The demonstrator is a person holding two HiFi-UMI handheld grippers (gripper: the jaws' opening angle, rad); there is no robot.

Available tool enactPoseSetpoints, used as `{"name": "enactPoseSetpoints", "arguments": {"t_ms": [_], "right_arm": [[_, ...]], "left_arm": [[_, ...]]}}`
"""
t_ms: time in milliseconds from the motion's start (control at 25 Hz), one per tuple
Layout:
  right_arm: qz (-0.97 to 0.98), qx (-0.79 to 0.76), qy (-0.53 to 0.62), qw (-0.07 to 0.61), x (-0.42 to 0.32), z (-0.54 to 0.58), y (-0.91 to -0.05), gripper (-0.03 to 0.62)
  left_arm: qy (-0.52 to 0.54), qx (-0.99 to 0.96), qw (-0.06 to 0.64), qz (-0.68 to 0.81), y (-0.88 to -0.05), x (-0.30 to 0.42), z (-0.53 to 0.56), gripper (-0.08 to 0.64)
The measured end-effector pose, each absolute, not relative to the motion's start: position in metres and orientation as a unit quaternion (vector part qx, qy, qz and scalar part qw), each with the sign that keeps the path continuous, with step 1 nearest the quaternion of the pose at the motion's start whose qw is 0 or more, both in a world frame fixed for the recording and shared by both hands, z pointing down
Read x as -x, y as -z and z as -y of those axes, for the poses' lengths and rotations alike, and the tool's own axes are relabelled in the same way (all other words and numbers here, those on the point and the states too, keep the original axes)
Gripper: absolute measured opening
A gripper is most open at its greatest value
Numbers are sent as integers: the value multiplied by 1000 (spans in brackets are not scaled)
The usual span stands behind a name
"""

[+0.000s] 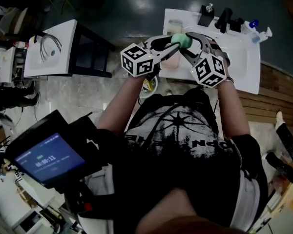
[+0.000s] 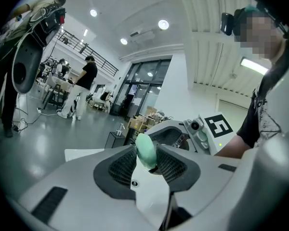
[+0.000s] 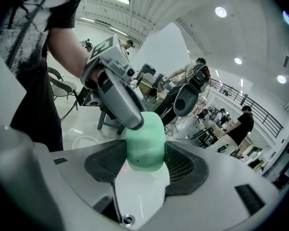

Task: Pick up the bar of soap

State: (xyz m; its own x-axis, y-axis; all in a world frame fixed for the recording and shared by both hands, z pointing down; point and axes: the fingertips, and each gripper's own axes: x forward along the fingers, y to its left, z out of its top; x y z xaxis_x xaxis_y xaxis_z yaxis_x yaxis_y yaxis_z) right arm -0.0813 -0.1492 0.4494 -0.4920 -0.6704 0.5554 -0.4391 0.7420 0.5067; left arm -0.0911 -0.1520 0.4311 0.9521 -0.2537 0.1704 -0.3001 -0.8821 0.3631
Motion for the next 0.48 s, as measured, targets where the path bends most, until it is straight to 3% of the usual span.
{"name": "enactPoseSetpoints", "arguments": {"t_ms": [480], "right_arm": [[831, -359, 125, 405, -1, 134, -438, 260]], "left_arm": [[-68, -972, 206, 87, -421, 9, 138, 138]]}}
